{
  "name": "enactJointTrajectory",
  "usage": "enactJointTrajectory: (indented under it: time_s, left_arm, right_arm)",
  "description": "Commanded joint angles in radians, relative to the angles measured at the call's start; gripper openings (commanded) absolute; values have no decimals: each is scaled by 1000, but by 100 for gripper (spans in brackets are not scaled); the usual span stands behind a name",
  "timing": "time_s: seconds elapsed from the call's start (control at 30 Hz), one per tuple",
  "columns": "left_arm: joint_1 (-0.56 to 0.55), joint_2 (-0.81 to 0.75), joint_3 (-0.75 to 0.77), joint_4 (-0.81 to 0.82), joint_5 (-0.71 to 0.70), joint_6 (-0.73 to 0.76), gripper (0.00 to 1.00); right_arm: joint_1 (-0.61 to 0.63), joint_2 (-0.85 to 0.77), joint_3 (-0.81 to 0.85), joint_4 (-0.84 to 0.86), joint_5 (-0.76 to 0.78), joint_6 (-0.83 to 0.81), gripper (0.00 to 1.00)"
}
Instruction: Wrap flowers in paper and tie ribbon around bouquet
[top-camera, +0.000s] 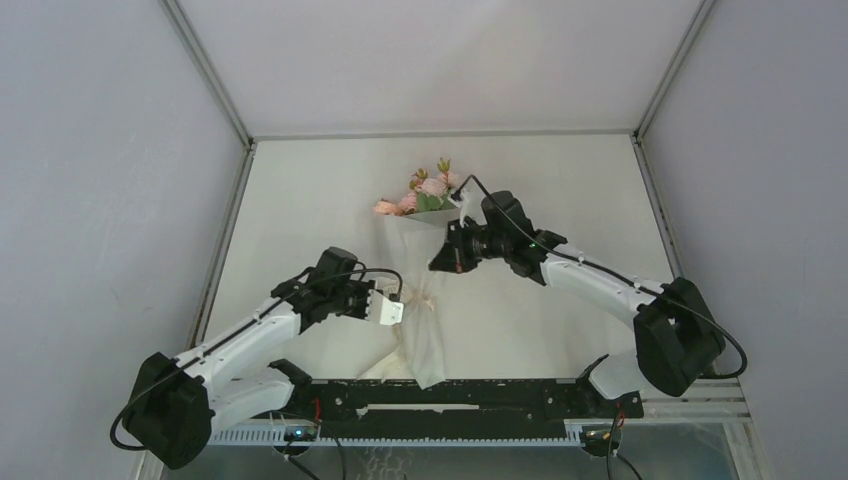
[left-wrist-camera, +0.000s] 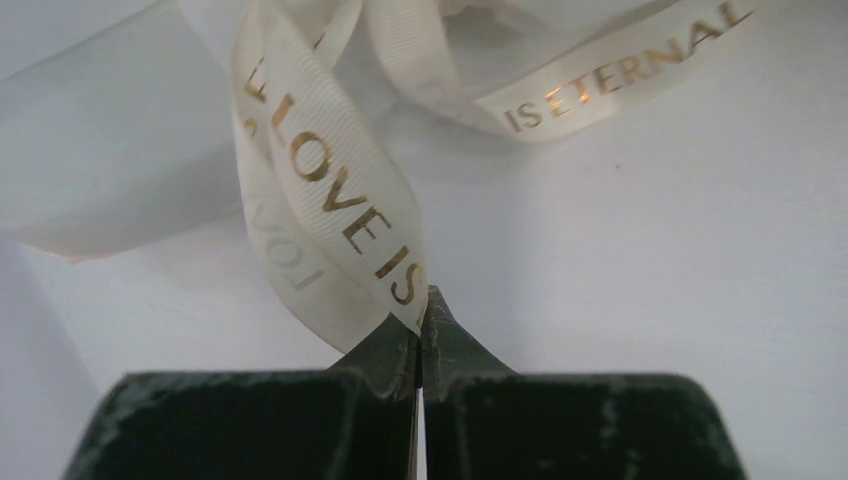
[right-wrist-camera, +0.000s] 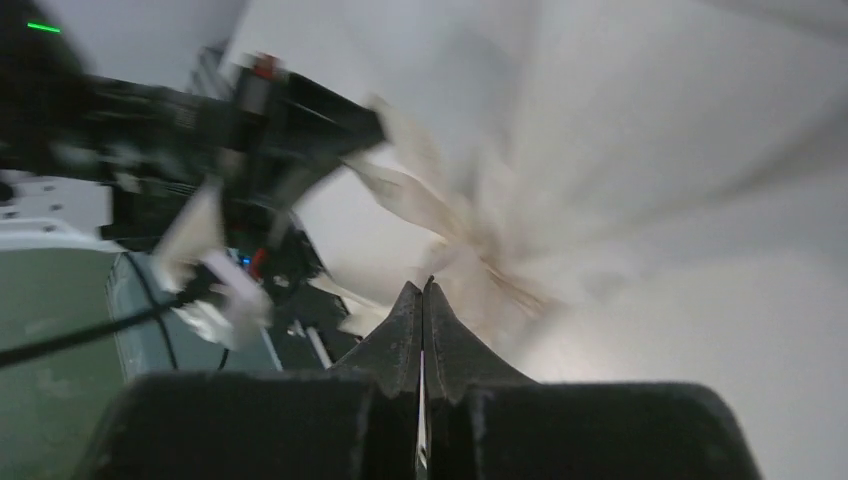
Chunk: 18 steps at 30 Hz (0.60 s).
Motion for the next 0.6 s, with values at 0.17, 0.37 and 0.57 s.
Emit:
enactJointTrajectory:
  time_s: [0.17,0.37,0.57]
  left_arm:
    - [-74,-43,-15,-89,-12,34,0]
    - [-116,-72,-67,-201,-77,134,0]
    - [-112,-74,-185,-214,-234,280,0]
  right_arm:
    - [-70,101,144,193,39,55,0]
    - [-147,241,193,209,76,82,0]
    - [-219,181,75,203,121,81,0]
